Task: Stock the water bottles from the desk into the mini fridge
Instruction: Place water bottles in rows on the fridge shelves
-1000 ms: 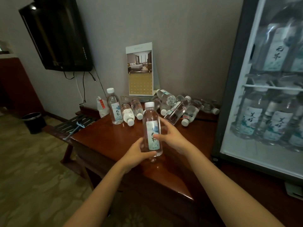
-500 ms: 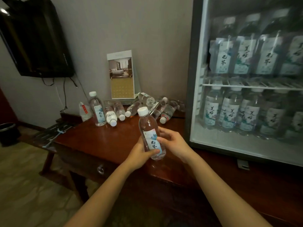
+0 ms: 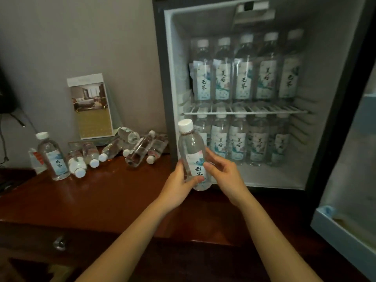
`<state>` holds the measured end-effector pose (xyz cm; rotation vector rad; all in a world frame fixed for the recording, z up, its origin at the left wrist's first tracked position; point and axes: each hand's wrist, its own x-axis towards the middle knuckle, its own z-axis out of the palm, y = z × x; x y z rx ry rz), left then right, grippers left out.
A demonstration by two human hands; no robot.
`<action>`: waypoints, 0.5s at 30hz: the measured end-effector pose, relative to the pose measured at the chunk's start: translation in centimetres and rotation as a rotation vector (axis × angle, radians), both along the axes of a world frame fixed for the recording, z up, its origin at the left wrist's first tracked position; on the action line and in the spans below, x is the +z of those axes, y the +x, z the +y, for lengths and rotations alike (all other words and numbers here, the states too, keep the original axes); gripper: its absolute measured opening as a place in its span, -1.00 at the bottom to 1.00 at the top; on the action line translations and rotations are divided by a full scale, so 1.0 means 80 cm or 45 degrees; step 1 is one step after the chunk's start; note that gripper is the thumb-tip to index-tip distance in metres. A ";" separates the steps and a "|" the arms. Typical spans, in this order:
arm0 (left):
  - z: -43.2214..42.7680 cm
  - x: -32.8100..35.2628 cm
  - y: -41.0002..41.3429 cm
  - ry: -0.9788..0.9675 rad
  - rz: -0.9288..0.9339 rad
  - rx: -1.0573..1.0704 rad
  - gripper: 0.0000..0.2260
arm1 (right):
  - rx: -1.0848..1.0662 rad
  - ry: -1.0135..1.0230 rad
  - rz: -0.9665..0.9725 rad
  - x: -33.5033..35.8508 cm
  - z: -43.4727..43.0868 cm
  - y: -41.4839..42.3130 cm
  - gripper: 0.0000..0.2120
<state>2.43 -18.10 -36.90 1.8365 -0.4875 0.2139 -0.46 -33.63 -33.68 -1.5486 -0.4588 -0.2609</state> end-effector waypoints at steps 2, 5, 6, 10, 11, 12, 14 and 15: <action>-0.029 0.002 0.008 0.044 -0.010 -0.053 -0.58 | -0.085 0.055 0.011 -0.005 -0.022 0.001 -0.58; -0.071 0.008 0.019 0.083 -0.026 -0.111 -0.59 | -0.238 0.101 -0.002 -0.010 -0.050 0.005 -0.59; -0.085 0.011 0.022 0.098 -0.034 -0.125 -0.57 | -0.287 0.119 -0.002 -0.010 -0.058 0.007 -0.59; -0.134 0.019 0.037 0.151 -0.036 -0.190 -0.50 | -0.499 0.196 0.025 -0.013 -0.087 0.012 -0.59; -0.144 0.019 0.039 0.156 -0.045 -0.208 -0.49 | -0.544 0.202 0.026 -0.014 -0.093 0.013 -0.60; -0.153 0.018 0.041 0.161 -0.059 -0.226 -0.49 | -0.584 0.203 0.029 -0.015 -0.099 0.014 -0.60; -0.169 0.015 0.043 0.168 -0.079 -0.261 -0.49 | -0.641 0.217 0.047 -0.017 -0.109 0.015 -0.61; -0.176 0.012 0.044 0.170 -0.077 -0.277 -0.48 | -0.660 0.229 0.061 -0.018 -0.113 0.014 -0.61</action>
